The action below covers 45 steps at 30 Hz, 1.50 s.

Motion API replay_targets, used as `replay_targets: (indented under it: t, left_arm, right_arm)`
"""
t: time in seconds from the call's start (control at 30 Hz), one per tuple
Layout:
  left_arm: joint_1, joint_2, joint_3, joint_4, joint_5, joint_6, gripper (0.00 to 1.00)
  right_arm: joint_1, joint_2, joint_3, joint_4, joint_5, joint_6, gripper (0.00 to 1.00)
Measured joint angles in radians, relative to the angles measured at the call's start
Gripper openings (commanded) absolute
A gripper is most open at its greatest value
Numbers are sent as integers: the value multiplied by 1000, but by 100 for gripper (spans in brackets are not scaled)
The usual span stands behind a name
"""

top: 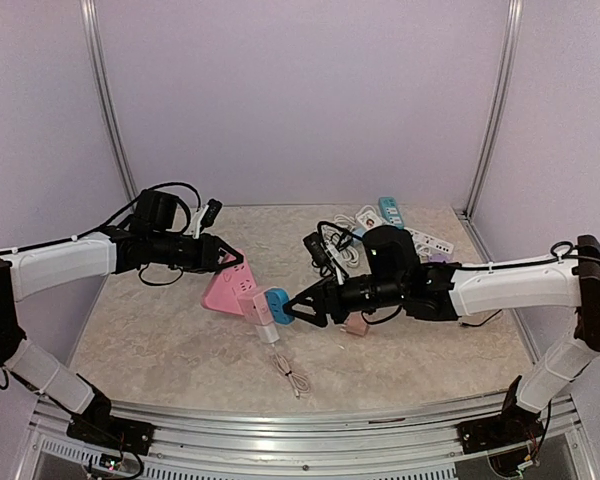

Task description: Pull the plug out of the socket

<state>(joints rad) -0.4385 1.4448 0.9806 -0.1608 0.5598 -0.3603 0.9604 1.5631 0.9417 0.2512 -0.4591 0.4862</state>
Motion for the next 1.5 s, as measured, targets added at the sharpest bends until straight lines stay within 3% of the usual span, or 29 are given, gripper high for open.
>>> replay_targets:
  t: [0.17,0.43,0.8,1.17,1.5]
  left_arm:
    - [0,0,0,0,0,-1,0]
    - [0,1,0,0,0,-3,0]
    - [0,6,0,0,0,-3,0]
    - [0,9,0,0,0,-3,0]
    - [0,10,0,0,-4,-3,0]
  right_arm:
    - [10,-13,5,-73,164,-11,69]
    - [98,-13,77,-136,305,-38,71]
    - [149,85,193,-236,502,-6,55]
    - [167,140,237,-285,550,37,38]
    - [170,167,266,-306,562,56,30]
